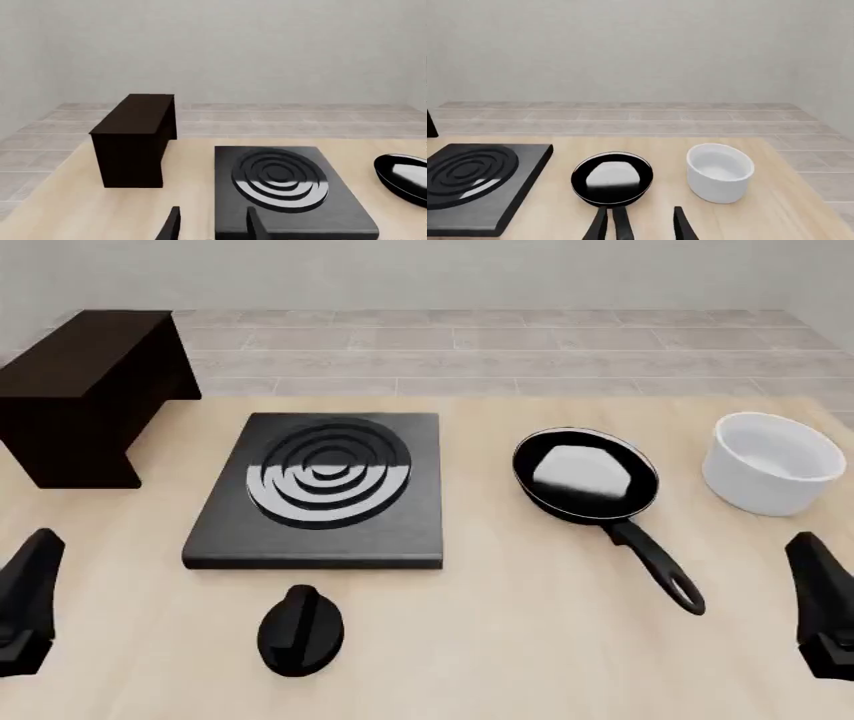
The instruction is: Put the frying pan on top of the cabinet.
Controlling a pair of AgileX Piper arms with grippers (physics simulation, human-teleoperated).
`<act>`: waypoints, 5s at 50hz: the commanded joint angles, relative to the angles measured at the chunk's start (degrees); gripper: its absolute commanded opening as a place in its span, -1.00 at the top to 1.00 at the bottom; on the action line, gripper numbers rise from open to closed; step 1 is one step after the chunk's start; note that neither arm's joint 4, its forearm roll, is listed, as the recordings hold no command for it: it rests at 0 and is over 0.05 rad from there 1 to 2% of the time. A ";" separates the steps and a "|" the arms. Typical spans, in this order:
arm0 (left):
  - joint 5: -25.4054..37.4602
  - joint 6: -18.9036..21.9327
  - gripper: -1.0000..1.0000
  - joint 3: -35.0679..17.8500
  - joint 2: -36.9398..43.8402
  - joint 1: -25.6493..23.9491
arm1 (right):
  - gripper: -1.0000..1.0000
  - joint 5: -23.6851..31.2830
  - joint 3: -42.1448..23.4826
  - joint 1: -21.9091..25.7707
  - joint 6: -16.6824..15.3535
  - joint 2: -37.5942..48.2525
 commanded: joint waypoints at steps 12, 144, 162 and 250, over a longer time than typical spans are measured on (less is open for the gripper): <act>1.24 0.37 -1.00 0.03 -0.98 -1.52 | -1.00 0.15 -0.16 -0.25 0.14 -0.18; -32.87 -45.83 -1.00 -51.81 105.22 -49.37 | -1.00 0.12 -0.15 -0.28 0.63 -0.26; -33.15 -47.75 -1.00 -56.71 111.54 -51.32 | -1.00 0.13 -0.15 -0.38 0.84 -0.25; -34.15 -55.92 -1.00 -70.64 127.14 -58.05 | -1.00 0.13 -0.15 -0.42 0.76 0.20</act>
